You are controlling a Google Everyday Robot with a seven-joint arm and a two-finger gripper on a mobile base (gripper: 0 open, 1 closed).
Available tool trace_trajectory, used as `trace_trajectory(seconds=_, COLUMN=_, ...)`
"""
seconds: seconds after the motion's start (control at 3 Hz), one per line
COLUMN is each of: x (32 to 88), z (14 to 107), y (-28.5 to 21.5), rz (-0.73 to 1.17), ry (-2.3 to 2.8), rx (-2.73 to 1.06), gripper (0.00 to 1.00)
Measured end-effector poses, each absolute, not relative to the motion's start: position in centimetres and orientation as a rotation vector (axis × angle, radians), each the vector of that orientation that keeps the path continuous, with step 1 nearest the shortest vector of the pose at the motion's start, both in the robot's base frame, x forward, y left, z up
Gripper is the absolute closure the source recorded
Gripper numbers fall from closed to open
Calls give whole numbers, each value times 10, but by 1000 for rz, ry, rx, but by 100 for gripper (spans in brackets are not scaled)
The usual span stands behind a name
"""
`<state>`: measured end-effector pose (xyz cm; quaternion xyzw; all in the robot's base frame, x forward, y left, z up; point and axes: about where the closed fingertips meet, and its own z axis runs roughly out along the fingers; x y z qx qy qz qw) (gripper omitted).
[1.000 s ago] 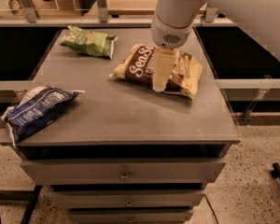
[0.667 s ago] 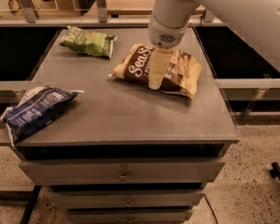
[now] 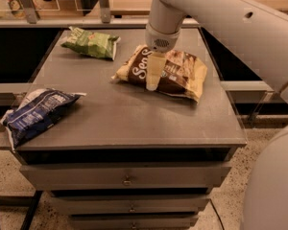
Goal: Move brown chip bag near blue chip bag
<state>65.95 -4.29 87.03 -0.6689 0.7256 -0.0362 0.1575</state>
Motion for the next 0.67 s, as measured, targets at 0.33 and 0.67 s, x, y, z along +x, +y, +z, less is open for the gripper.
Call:
trace_trajectory(seconds=0.33, x=671, z=849, y=-38, rz=-105, ry=2109, rx=-1921, gripper=0)
trace_trajectory(seconds=0.67, x=676, z=831, y=-41, rz=-106, ry=2139, rx=-1927, gripper=18)
